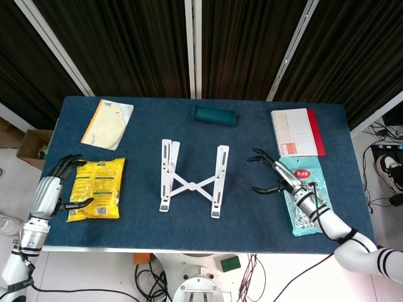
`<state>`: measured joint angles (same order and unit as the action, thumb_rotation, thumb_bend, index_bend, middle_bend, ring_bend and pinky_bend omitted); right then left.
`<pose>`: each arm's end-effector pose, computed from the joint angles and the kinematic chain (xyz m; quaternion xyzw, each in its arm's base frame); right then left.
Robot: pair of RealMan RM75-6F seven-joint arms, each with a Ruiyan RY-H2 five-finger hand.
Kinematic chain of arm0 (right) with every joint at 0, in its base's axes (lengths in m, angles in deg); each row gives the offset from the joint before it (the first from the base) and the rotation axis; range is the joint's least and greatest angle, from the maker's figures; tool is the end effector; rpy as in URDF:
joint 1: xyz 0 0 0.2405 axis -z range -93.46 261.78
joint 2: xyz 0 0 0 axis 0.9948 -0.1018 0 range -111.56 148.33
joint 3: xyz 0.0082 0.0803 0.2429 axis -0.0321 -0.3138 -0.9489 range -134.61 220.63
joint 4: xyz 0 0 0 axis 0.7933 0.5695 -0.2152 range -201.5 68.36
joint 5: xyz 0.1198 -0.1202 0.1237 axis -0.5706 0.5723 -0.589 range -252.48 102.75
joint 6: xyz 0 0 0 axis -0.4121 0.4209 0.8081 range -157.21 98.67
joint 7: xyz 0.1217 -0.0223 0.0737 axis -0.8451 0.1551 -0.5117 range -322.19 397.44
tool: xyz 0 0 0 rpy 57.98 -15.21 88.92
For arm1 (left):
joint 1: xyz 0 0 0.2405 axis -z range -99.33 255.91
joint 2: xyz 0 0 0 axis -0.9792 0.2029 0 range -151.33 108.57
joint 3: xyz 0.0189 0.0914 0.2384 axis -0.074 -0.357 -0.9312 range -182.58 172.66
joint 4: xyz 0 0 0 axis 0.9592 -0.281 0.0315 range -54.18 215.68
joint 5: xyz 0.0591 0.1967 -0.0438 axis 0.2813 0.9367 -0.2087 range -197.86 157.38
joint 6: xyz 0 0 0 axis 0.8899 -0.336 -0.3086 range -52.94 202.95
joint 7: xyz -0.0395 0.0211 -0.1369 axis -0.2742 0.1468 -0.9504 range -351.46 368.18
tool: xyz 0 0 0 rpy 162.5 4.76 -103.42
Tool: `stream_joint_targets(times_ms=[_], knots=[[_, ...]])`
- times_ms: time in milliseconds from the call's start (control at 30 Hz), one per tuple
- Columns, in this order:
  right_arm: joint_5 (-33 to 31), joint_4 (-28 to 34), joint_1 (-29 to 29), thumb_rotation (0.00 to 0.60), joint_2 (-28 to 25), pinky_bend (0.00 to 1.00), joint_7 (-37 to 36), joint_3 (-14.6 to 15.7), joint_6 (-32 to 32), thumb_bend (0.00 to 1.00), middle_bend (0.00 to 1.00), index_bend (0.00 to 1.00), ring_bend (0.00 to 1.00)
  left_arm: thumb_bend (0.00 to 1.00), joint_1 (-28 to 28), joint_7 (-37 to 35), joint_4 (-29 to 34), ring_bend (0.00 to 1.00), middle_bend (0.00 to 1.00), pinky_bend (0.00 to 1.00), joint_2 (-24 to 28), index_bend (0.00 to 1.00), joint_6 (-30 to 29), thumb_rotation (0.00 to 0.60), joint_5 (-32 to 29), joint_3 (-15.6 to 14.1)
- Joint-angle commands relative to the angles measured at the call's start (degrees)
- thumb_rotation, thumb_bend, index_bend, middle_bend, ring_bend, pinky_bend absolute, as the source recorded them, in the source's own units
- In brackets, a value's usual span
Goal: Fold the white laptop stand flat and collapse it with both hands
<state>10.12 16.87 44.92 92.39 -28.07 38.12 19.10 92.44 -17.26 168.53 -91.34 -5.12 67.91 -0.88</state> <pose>-0.2021 -0.3362 0.0422 0.4960 -0.7187 0.4689 0.1327 -0.2813 0.2340 0.1228 -0.5490 -0.4887 -0.5327 0.4196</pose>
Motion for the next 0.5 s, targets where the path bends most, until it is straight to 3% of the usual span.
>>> stream_joint_targets(times_ms=[33,267,500], knots=[[-3.3,-4.7,-6.3,0.6,4.8,0.05,-1.3,-3.9,-7.6,0.17,0.19,0.04,0.05,0.0,3.5,-7.9,-1.0,0.07,0.11,0.15,0.7,0.21,5.1,0.6,-0.2,1.0],[-2.0,-7.8,-11.1,0.6,10.1,0.05,-6.8,-6.3,-11.2,0.11,0.19,0.04,0.05,0.0,8.1,-16.8,-5.8,0.07,0.11,0.15,0.1,0.19,11.9,0.6,-0.4,1.3],[4.7,-6.8,-11.6,0.6,9.8,0.05,-23.2,-4.7,-6.7,0.07,0.26,0.08,0.08,0.0,11.2,-21.5,-10.4,0.07,0.1,0.15,-2.2,0.17,16.3,0.6,-0.6,0.9]])
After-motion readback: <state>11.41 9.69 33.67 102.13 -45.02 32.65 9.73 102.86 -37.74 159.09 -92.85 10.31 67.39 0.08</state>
